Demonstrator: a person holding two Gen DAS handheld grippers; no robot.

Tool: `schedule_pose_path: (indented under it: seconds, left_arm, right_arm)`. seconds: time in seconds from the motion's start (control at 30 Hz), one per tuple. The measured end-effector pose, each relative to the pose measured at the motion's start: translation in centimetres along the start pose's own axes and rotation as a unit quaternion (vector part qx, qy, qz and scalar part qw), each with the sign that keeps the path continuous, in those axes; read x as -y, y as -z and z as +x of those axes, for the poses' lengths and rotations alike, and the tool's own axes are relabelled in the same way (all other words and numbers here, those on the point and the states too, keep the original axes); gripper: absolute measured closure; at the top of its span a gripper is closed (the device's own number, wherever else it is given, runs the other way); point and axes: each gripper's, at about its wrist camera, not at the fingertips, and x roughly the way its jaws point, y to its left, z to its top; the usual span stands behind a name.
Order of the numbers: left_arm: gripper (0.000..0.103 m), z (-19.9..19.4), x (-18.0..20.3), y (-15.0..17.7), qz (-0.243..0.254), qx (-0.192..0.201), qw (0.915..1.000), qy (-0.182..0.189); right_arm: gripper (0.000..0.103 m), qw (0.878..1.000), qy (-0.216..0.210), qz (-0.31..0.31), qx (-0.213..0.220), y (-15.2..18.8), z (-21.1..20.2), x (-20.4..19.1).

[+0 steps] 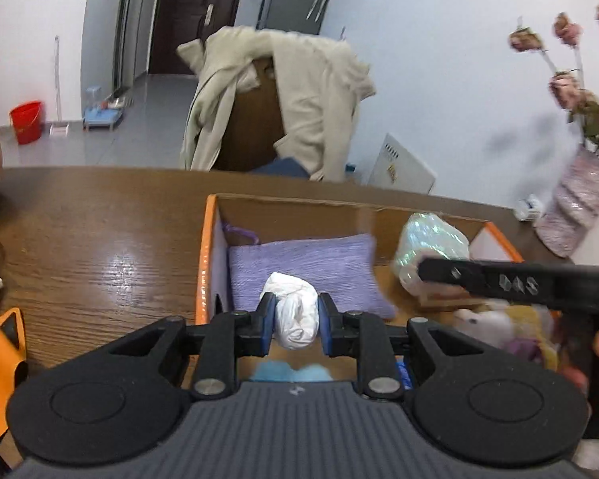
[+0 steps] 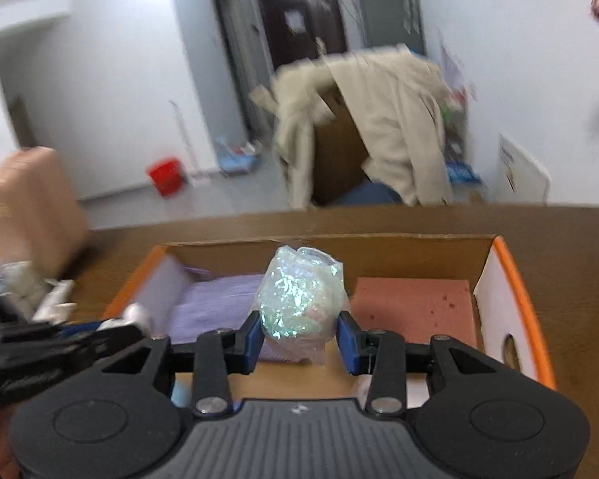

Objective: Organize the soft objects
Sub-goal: 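Drop the mesh pouf into the box while the left gripper carries the white cloth, then move the right gripper back to the white foam cylinder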

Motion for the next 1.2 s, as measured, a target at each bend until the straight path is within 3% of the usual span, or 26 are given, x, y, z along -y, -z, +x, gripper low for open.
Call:
schedule_pose_path:
  seconds: [0.07,0.13,0.2,0.27,0.33,0.4,0.57,0.67,0.77,0.93,1.2]
  left_arm:
    - [0.071,0.4,-0.4,0.0,0.002,0.004,1.0,-0.008]
    - [0.062,0.2,-0.7,0.2,0.007,0.008,0.9999,-0.003]
    - [0.061,-0.3,-0.7,0.3,0.016,0.009,0.9998,0.0]
    - [0.06,-0.9,-0.6,0.5,0.022,0.009,0.9997,0.002]
    - [0.052,-1.7,-0.4,0.5,0.023,0.014,0.9996,-0.004]
    - [0.048,-2.7,-0.3,0.3,0.02,0.02,0.9996,-0.006]
    - [0.048,-7.0,0.9,-0.1,0.023,0.046,0.9986,-0.012]
    - [0.047,-11.0,2.0,-0.3,0.034,0.071,0.9968,-0.013]
    - [0.046,-14.7,3.2,0.0,0.04,0.096,0.9944,-0.02]
    - [0.033,-21.9,5.3,3.4,0.041,0.155,0.9868,-0.024]
    - [0.014,-29.6,8.2,12.5,0.063,0.207,0.9758,-0.03]
  right_arm:
    - [0.057,1.0,0.002,0.008,-0.001,-0.3,2.0,0.0]
    - [0.046,1.0,0.017,0.014,-0.006,-0.4,3.2,-0.3]
    - [0.037,1.0,0.026,0.01,-0.003,-0.5,3.3,-0.6]
    - [0.035,1.0,0.021,0.009,0.007,-0.5,2.6,-0.7]
    - [0.035,1.0,0.016,0.006,0.017,-0.8,1.5,-0.7]
    - [0.035,0.999,0.016,0.002,0.027,-1.1,-0.1,-0.7]
    - [0.034,0.998,0.015,-0.016,0.058,-1.5,-6.2,-0.7]
    - [0.023,0.997,0.013,-0.032,0.073,-1.3,-10.4,-0.3]
    - [0.022,0.995,0.006,-0.033,0.093,-0.6,-14.8,0.5]
    - [0.02,0.99,0.001,-0.053,0.128,2.3,-21.8,1.1]
    - [0.014,0.98,-0.027,-0.102,0.167,11.2,-30.1,1.2]
